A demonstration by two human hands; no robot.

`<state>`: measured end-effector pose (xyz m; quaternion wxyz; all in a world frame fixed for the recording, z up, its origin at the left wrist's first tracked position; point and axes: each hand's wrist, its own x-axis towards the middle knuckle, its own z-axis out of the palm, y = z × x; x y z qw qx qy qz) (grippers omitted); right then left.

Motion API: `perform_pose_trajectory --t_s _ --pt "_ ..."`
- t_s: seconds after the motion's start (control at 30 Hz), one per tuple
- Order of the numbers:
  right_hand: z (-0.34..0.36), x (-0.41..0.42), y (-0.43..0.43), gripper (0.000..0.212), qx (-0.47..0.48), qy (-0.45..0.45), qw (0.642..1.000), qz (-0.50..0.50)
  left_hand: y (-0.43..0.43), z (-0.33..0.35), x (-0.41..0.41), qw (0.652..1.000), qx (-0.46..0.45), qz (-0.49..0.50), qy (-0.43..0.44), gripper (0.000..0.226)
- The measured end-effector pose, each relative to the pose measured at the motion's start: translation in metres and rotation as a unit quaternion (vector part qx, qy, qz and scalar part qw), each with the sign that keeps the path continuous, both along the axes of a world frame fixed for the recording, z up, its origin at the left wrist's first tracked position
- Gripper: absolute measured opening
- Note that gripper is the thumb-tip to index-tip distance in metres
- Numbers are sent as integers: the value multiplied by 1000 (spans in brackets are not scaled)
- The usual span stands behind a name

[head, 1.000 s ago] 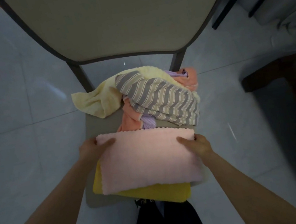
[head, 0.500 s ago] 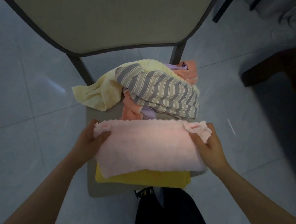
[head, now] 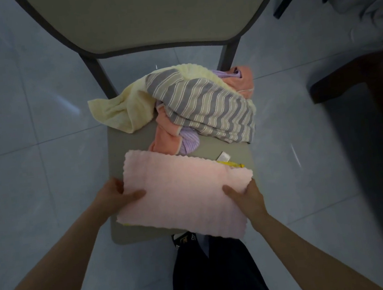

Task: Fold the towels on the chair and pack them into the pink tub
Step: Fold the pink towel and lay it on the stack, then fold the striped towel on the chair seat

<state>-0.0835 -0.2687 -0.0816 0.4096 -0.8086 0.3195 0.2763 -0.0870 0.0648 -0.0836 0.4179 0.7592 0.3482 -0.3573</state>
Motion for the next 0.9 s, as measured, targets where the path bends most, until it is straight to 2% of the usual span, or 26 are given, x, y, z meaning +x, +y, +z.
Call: perform_pose_trajectory --t_s 0.07,0.13,0.27,0.33,0.43,0.5,0.57,0.6,0.67,0.73,0.8,0.9 --pt "2 12 8 58 -7 -37 999 20 -6 5 -15 997 -65 37 -7 69" --pt "4 29 17 48 -6 -73 997 32 -11 8 -30 993 -86 73 -21 79" --pt "1 59 31 47 7 -94 993 65 -10 5 -49 988 -94 121 -21 102" --pt "-1 64 31 51 4 -77 994 81 -10 4 -47 988 -94 120 -23 100" --pt "-1 65 22 59 -6 -35 995 96 -8 6 -36 990 -101 90 -29 80" --pt "3 69 17 64 -14 -47 995 91 -5 13 -24 997 -46 55 -27 71" --pt "12 79 14 57 -35 -121 989 82 0 20 -3 993 97 10 -61 68" --pt "19 88 15 50 -44 -164 982 80 0 27 10 982 155 -3 -112 66" --pt "35 112 22 42 -46 -234 967 93 -10 43 42 958 182 -3 -222 58" --pt "47 139 32 39 -57 -280 949 129 -32 59 82 945 142 4 -295 53" --pt "52 163 45 36 -66 -327 927 172 -57 69 125 939 87 26 -331 55" --pt "54 192 60 33 -44 -338 916 212 -83 65 171 952 9 89 -292 76"
